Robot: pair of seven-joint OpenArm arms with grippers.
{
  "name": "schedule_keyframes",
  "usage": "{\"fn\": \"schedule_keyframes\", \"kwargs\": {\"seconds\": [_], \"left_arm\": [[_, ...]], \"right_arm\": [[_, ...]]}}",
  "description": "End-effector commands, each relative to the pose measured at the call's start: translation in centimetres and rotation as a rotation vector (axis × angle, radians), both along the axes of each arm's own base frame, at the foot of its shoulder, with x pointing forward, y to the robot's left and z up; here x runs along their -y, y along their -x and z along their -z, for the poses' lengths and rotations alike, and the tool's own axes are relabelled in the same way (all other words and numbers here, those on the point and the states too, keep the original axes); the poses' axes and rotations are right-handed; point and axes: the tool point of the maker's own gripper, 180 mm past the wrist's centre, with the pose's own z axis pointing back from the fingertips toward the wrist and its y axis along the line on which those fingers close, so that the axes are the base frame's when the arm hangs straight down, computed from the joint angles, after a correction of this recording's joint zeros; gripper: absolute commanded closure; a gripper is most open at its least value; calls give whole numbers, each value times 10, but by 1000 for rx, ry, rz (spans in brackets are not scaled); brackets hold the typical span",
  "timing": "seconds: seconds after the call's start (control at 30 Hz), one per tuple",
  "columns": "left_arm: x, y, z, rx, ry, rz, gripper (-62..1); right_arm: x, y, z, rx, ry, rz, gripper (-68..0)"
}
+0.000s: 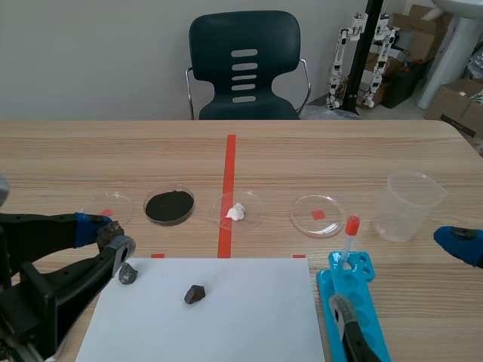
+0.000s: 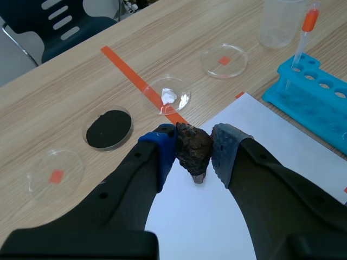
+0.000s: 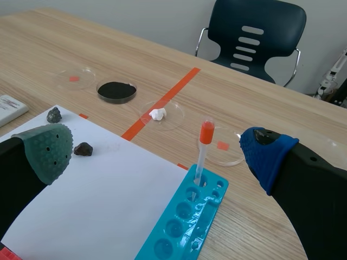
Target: Rub the mineral on the streak plate below the first streak
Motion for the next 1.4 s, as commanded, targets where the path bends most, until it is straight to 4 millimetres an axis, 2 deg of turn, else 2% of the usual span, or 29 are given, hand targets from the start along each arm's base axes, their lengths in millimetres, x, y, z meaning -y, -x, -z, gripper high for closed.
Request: {"fn": "schedule_keyframes", "kwargs": {"seconds": [0.0,1.13,1.23,1.37], "left_arm": [[4,-2,-9,27,27,2,-91],[2,-2,-7,10,31,-12,-91],[-3,-7,1,-41,29,-62,-91],[-25,-18,26,-144,-39,-194,-91]], "right_arm": [[-1,-1,-6,19,-15,-7,-655],[-1,-1,-6,19,-15,-7,-655],[-1,-1,-6,20,-15,-7,-655],[-1,-1,-6,20,-15,-7,-655]]}}
